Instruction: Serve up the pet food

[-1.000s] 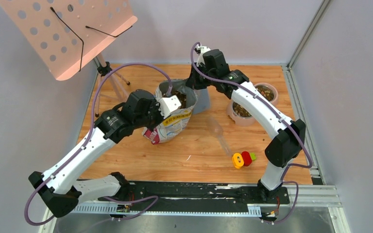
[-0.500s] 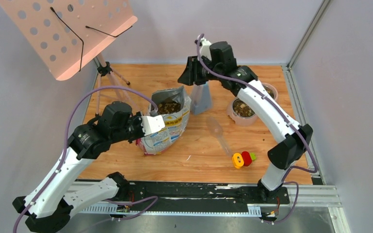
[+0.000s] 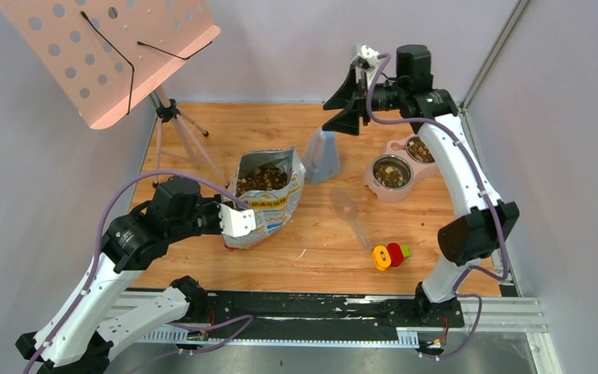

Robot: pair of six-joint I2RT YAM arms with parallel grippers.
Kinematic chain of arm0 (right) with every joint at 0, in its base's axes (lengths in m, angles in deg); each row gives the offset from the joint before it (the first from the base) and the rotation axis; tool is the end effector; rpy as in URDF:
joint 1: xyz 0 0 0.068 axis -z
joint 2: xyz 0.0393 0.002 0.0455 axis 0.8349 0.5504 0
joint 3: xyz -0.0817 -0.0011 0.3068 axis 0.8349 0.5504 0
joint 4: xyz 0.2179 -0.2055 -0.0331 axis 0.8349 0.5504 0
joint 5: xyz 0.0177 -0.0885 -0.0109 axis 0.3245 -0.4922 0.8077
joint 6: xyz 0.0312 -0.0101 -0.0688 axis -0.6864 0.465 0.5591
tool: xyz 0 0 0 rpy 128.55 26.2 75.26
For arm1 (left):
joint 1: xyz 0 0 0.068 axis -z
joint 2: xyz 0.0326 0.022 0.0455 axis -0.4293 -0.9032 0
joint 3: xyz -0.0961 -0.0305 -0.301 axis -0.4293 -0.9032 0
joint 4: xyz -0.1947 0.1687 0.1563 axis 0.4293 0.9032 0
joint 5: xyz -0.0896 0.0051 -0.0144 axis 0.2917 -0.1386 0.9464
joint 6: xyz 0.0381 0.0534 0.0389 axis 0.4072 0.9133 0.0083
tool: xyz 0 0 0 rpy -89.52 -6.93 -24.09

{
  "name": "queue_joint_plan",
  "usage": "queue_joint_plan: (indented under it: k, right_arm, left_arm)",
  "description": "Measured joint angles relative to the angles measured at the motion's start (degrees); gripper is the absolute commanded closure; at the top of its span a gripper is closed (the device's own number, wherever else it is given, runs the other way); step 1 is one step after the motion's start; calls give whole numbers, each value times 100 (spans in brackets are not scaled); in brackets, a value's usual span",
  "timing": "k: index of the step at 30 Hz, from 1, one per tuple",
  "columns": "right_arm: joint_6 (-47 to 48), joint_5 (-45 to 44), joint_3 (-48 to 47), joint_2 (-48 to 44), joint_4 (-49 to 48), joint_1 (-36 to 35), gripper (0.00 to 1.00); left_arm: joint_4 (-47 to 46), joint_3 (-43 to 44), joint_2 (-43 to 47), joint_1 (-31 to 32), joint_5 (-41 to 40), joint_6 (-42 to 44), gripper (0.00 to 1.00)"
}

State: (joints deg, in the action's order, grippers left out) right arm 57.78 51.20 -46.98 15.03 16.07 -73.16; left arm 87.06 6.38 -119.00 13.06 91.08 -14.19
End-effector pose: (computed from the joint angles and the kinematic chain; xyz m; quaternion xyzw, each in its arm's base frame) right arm 0.3779 0.1755 0.5141 -0.4875 0.5678 0.4831 0.4545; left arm 0.1082 -0.0898 0.4066 0.6355 0.6382 0.0238 0.4339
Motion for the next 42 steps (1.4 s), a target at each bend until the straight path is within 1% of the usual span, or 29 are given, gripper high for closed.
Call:
queue_joint_plan:
  k: [4, 6, 9, 12, 15, 17, 19, 20, 22, 23, 24, 25, 31, 35, 38, 42]
  right_arm:
    - [1893, 50, 2, 695, 785, -201, 31]
    - [2612, -63, 9, 1019, 1106, -393, 31]
    - [3453, -271, 35, 1329, 1436, -706, 31]
    - [3976, -365, 33, 1394, 1620, -968, 31]
    - [4288, -404, 4, 1394, 1674, -1169, 35]
    - [4522, -487, 13, 1394, 1681, -1274, 38]
    - [4725, -542, 59, 1388, 1687, -1364, 47]
    - [4795, -566, 85, 1384, 1700, -1397, 53]
    - [4918, -597, 101, 1384, 1801, -1464, 72]
    - [4977, -623, 101, 1384, 1827, -1491, 88]
    - [5027, -632, 98, 1373, 1858, -1508, 98]
    - [5047, -649, 96, 1362, 1908, -1526, 100]
    - [4658, -691, 96, 1272, 2155, -1480, 100]
    - [4245, -743, 271, 975, 2269, -1187, 100]
    - [3993, -706, 608, 542, 2500, -822, 100]
    - [3733, -498, 787, 33, 2876, -424, 100]
  left_arm:
    - [-2, 0, -2, 0, 0, 138, 100]
    - [-4, 0, -4, 0, -2, 181, 100]
    - [-11, 0, -4, 0, -7, 225, 100]
    - [-37, 0, -20, 0, -15, 293, 100]
    - [-57, 0, -48, -4, -28, 361, 100]
    - [-87, -7, -59, -4, -46, 417, 100]
    - [-153, -48, -59, -7, -118, 476, 100]
    - [-179, -74, -57, -7, -144, 516, 100]
    - [-275, -140, -57, -46, -197, 621, 100]
    - [-302, -149, -61, -70, -195, 643, 100]
    - [-313, -160, -68, -107, -197, 658, 100]
    - [-313, -160, -74, -149, -195, 658, 100]
    - [-308, -116, -92, -605, -85, 651, 100]
    - [48, 337, -295, -955, 142, 560, 100]
    - [413, 968, -708, -1355, 640, 461, 100]
    - [610, 1342, -1054, -2131, 1639, 369, 100]
